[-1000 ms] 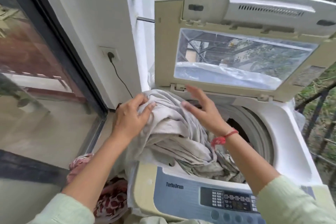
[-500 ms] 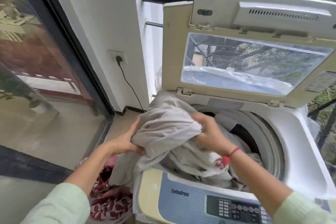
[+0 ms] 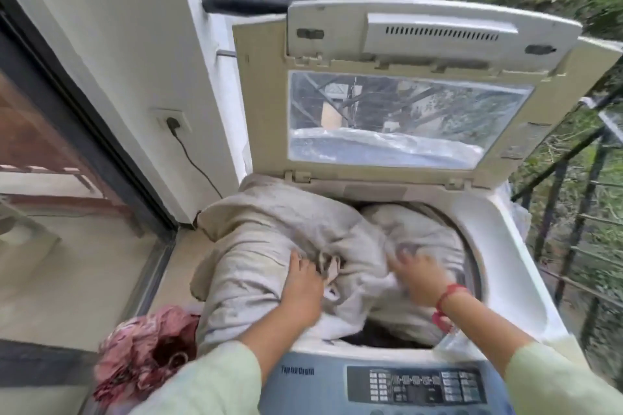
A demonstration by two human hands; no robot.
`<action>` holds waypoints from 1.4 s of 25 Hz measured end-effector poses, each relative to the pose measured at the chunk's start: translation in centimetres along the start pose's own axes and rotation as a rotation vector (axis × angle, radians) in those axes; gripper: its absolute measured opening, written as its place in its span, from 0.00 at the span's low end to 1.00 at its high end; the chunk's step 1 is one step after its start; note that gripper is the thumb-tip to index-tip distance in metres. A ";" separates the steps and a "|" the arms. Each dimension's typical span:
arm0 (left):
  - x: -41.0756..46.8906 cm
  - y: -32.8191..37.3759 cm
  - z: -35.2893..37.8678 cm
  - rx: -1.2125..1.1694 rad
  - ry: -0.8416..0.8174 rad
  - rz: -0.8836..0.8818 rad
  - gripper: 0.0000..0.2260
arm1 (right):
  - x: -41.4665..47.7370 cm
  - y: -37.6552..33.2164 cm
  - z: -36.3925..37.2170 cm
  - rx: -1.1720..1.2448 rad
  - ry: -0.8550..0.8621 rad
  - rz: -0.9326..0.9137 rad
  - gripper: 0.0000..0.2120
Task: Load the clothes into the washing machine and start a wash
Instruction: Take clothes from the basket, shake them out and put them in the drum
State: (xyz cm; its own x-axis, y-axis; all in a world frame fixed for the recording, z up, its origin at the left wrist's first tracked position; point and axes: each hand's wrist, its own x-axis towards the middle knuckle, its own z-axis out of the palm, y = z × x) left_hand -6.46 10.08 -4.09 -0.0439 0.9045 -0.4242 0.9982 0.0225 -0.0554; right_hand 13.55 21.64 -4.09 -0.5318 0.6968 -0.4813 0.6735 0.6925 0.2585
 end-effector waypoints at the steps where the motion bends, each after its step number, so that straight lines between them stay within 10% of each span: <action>1: 0.1 0.1 -0.4 -0.056 -0.096 0.009 0.22 | 1.2 -1.0 1.9 0.066 -0.403 -0.058 0.41; 3: 0.5 -0.8 -3.0 -0.458 -0.073 0.068 0.20 | 2.6 -3.0 1.3 0.185 -0.738 -0.059 0.30; 7: -5.4 -10.7 -5.7 -0.928 0.545 0.069 0.26 | 2.7 -7.1 -7.3 0.674 0.136 -0.199 0.20; 9: -8.5 -17.9 -2.4 -0.758 0.489 -0.139 0.36 | 2.1 -10.0 -12.4 0.932 0.355 -0.281 0.29; 13: -8.6 -23.6 8.6 -0.362 -0.145 -0.414 0.60 | 5.1 -19.7 -17.4 0.372 0.186 -0.342 0.52; 22: -2.9 -16.7 20.4 -1.216 0.058 -0.361 0.27 | 9.4 -29.3 -18.4 -0.334 -0.094 -0.277 0.28; 26: -5.6 -16.1 19.7 -1.420 0.432 -0.565 0.11 | 6.5 -26.8 -17.1 -0.067 0.252 -0.471 0.20; 29: -8.5 -17.1 14.0 -1.350 0.821 -0.629 0.19 | 3.7 -22.0 -17.5 0.291 0.492 -0.595 0.22; 35: -11.3 -13.5 -10.6 -0.603 1.351 -0.097 0.14 | -6.7 -4.2 -20.2 0.947 1.051 -0.336 0.12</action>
State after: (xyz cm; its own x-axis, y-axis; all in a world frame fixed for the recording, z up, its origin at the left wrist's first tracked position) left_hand -18.99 4.06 11.02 -0.3771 0.5831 0.7196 0.8743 -0.0323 0.4844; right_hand 3.87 17.83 14.94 -0.5727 0.6302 0.5242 0.3027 0.7569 -0.5792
